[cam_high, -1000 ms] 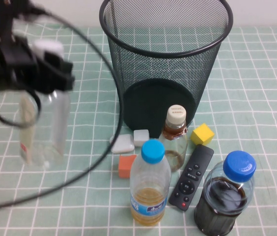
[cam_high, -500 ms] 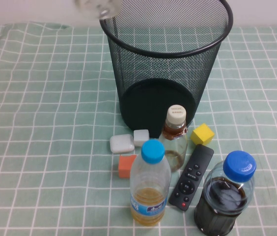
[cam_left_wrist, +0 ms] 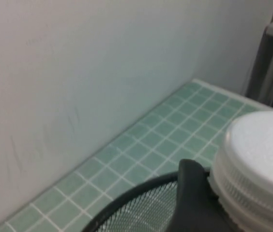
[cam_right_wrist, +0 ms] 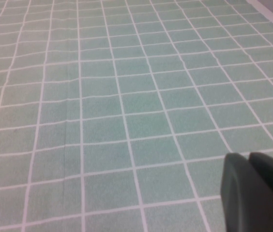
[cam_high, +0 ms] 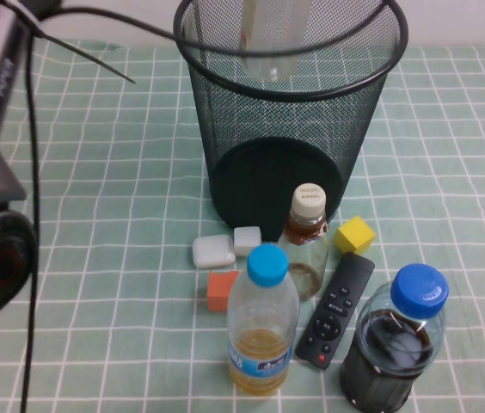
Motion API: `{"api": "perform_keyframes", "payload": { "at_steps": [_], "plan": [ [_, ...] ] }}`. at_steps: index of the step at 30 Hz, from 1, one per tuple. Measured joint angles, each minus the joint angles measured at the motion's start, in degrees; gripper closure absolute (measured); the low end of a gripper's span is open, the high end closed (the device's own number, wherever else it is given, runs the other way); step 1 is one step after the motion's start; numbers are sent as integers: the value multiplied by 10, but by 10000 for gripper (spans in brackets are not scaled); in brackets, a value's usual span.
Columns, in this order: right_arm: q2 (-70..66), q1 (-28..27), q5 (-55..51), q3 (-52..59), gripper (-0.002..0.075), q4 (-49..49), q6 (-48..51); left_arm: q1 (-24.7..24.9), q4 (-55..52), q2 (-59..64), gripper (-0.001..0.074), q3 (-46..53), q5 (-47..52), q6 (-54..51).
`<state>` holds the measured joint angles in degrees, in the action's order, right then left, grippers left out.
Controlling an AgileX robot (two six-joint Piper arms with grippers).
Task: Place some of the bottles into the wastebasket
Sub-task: Place the bottle in the trash can
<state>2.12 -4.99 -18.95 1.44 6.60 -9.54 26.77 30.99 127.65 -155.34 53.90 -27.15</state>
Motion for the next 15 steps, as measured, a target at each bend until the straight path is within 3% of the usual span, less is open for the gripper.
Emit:
{"api": "perform_keyframes", "payload": {
  "at_steps": [15],
  "plan": [
    [0,0,0,0,733,0,0,0,-37,88,402,29,87,-2]
  ]
}}
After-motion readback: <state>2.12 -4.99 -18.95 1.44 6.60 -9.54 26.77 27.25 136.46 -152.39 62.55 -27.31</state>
